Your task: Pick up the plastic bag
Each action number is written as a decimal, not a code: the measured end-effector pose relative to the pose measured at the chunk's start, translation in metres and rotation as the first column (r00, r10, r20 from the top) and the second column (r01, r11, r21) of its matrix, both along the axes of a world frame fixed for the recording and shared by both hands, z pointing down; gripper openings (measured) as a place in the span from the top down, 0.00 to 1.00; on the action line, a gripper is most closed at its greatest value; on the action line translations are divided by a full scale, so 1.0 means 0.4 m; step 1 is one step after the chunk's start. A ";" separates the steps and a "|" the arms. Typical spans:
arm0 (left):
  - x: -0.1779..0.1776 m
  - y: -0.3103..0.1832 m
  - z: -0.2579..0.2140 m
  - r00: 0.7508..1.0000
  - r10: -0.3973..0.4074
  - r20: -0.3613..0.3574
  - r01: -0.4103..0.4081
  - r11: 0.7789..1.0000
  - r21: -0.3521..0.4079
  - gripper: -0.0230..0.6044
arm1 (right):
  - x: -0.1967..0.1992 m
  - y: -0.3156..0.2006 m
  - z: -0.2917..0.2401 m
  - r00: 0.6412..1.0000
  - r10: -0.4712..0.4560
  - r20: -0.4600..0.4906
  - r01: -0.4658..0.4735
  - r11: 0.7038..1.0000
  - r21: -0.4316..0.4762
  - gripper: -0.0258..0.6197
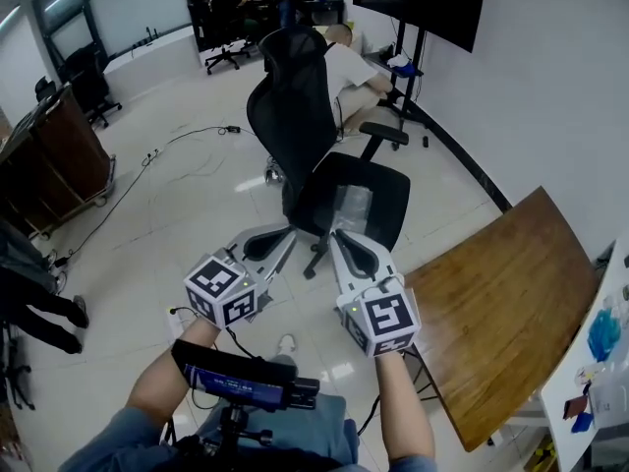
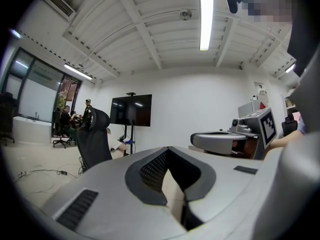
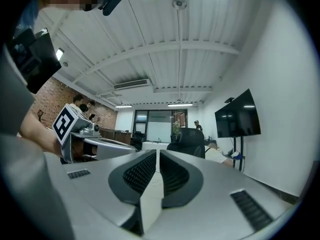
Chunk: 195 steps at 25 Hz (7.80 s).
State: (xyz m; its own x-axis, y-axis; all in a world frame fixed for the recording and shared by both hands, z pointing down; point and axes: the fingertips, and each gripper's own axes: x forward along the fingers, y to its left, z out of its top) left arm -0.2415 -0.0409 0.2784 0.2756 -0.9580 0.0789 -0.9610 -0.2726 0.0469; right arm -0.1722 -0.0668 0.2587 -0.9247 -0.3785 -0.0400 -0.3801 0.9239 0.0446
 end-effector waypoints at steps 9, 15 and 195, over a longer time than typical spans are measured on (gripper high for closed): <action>-0.045 -0.025 0.011 1.000 0.003 -0.008 -0.002 1.000 0.029 0.93 | -0.069 -0.026 0.033 1.000 0.007 0.022 -0.006 0.999 -0.053 0.91; -0.066 -0.092 0.051 1.000 0.024 -0.006 -0.023 0.999 0.026 0.93 | -0.086 -0.094 0.091 0.998 0.058 0.028 -0.055 0.993 -0.106 0.91; 1.389 0.039 0.320 0.605 0.773 -0.189 -0.796 0.587 -0.146 0.93 | 1.464 0.165 0.472 0.693 0.697 -0.185 -0.673 0.534 -0.512 0.95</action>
